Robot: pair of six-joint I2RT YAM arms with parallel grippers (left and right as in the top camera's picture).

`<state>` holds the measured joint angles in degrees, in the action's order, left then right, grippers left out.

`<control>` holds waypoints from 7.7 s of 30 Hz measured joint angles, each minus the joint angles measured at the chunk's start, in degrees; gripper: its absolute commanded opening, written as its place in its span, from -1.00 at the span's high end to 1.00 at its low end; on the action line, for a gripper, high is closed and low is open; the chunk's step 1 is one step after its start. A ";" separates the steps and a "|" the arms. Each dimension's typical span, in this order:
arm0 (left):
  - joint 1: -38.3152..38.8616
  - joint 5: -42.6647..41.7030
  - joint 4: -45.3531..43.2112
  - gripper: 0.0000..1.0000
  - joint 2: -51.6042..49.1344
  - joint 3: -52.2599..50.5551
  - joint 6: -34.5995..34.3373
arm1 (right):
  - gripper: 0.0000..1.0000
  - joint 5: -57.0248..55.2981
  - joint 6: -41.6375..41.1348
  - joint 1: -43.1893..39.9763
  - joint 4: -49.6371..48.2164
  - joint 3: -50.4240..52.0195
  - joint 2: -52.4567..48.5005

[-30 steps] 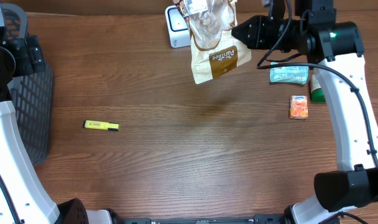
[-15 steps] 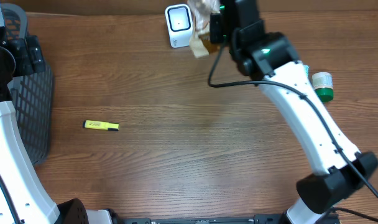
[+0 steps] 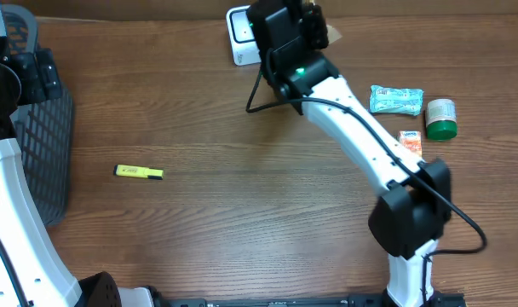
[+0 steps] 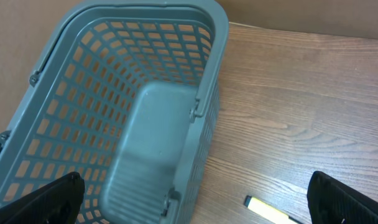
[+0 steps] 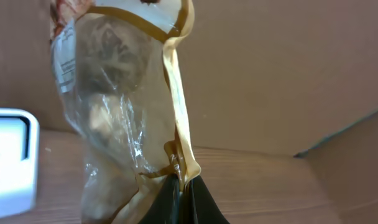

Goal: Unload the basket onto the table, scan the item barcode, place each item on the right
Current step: 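Lift the clear bag and hold it in front of the white scanner, then carry the clear bag right and set it beside the jar, then move the right gripper left to the yellow highlighter, then grasp the yellow highlighter with the right gripper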

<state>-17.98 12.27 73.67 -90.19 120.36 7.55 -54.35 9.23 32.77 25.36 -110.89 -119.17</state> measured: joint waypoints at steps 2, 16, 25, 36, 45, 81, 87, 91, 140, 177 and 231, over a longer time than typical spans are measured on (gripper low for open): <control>0.00 0.00 0.00 -1.00 0.00 0.00 0.00 | 0.92 -1.49 3.30 0.39 -1.86 0.00 -1.88; 0.00 -0.02 0.00 -1.00 0.00 0.00 0.00 | 0.92 -4.81 25.42 2.56 -22.93 0.00 -9.01; 0.00 0.00 0.00 -0.99 0.00 0.00 0.02 | 0.92 -5.20 34.56 2.56 -27.61 0.00 -13.60; 0.00 0.00 0.00 -0.99 0.00 0.00 0.02 | 0.92 -5.20 35.95 2.58 -28.26 0.00 -14.40; 0.00 0.00 0.00 -1.00 0.00 0.00 0.00 | 0.92 -5.25 35.98 2.56 -28.81 0.00 -14.51; 0.00 0.00 0.00 -1.00 0.00 0.00 0.11 | 0.92 31.52 -15.50 -10.60 41.55 -0.37 27.15; 0.00 0.00 0.00 -0.99 0.00 0.00 0.15 | 0.92 50.45 -20.59 -29.11 51.56 0.15 25.83; 0.00 0.00 0.00 -1.00 0.00 0.00 0.15 | 0.92 55.74 -21.68 -39.45 51.69 3.39 24.06; 0.00 0.00 0.00 -1.00 0.00 0.00 0.15 | -0.57 77.57 -11.21 1.31 26.60 4.72 12.96; 0.00 0.00 0.00 -0.99 0.00 0.00 0.15 | -0.53 63.76 5.07 24.85 14.51 -14.38 -25.73; 0.00 -0.02 0.00 -1.00 0.00 0.00 0.15 | -0.58 67.60 -4.09 15.58 37.24 -19.26 -27.45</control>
<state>-17.98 12.25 73.67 -90.19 120.36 7.70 13.26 5.15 48.36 62.61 -130.15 -146.63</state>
